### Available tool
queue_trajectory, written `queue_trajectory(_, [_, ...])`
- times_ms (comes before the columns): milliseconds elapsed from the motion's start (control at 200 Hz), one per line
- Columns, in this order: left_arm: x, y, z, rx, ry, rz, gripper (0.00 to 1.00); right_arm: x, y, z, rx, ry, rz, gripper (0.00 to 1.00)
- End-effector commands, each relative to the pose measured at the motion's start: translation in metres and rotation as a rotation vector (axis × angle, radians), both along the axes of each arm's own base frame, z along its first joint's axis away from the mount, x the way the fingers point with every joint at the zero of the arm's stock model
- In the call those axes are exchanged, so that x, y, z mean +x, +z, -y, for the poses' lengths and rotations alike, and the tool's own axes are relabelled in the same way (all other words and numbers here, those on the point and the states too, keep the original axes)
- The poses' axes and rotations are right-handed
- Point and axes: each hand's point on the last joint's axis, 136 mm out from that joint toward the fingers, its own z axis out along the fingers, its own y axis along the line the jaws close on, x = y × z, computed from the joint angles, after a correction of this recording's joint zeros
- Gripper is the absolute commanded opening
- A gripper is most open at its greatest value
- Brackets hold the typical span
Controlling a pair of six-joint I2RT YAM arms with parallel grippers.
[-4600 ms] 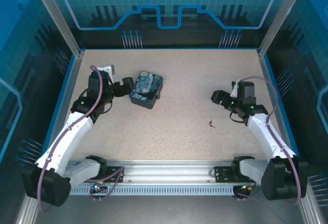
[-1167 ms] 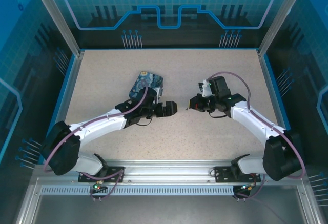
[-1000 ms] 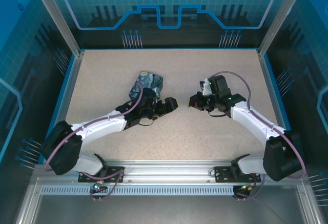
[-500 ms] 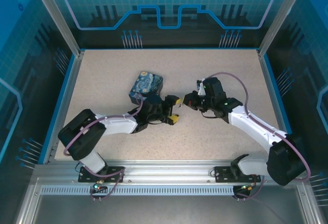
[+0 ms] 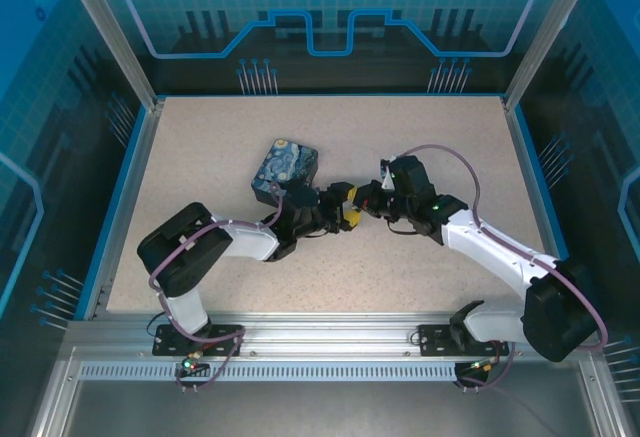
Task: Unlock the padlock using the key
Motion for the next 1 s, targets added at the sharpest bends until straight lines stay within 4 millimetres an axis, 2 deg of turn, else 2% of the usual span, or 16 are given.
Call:
queue_trajectory(0, [0.004, 0.019, 0.003, -0.135, 0.047, -0.030, 0.54, -0.001, -0.006, -0.001, -0.009, -0.009, 0.002, 0.00])
queue_trajectory(295, [0.004, 0.018, 0.000, -0.133, 0.054, -0.020, 0.46, -0.004, -0.009, 0.006, -0.034, -0.022, 0.001, 0.00])
queue_trajectory(630, [0.001, 0.001, -0.006, -0.081, 0.063, -0.023, 0.41, -0.006, -0.006, 0.014, -0.043, -0.032, 0.009, 0.00])
queue_trajectory(995, [0.005, -0.003, -0.010, -0.052, 0.081, -0.010, 0.21, -0.008, -0.012, 0.019, -0.045, -0.038, -0.002, 0.00])
